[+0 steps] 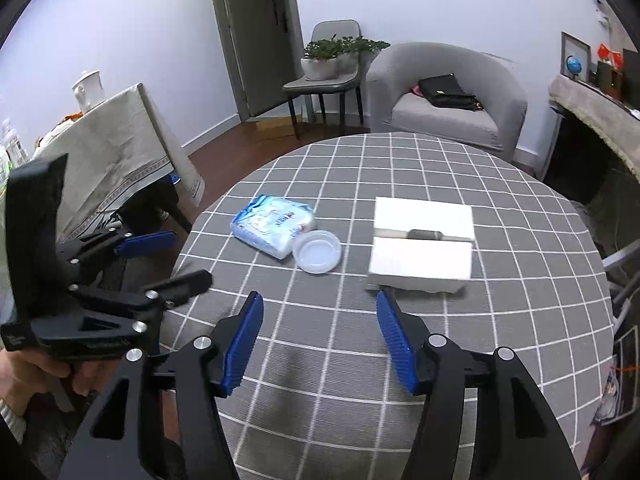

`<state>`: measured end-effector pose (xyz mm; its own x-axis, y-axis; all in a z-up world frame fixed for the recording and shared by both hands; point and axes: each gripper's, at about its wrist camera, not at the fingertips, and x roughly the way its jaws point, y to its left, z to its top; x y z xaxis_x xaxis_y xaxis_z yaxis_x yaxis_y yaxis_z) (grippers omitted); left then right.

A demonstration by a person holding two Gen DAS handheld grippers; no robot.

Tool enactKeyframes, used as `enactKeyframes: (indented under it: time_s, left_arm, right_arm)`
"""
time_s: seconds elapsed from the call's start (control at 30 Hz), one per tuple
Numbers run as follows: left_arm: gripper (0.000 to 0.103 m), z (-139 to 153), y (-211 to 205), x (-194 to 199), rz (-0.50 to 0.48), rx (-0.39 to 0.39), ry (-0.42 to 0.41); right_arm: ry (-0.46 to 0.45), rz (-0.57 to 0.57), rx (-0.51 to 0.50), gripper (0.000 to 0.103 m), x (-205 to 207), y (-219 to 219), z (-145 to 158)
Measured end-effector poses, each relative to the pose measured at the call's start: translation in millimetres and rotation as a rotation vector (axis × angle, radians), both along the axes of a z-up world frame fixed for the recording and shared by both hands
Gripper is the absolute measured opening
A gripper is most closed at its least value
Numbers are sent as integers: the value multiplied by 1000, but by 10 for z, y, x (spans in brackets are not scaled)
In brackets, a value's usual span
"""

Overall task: Collect trash
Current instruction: 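Move both tools back over the table toward the tissue pack and foam box, then grasp the blue-white tissue pack with the left tool while the right tool grasps the white foam box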

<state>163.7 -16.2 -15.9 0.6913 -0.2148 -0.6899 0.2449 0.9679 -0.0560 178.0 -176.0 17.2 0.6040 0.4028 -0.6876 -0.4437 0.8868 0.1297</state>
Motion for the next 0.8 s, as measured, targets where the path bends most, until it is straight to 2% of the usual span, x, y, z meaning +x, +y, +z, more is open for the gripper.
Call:
enactKeyframes:
  time_s: [0.47,0.8]
  left_arm:
    - [83,-237,-186,349,12,61,51]
    - [85,-234,-239,508,25,82,49]
  right_arm:
    - [4,-49,36,63,41,-288,0]
    - [17,-69,34,65,97,-390,-46]
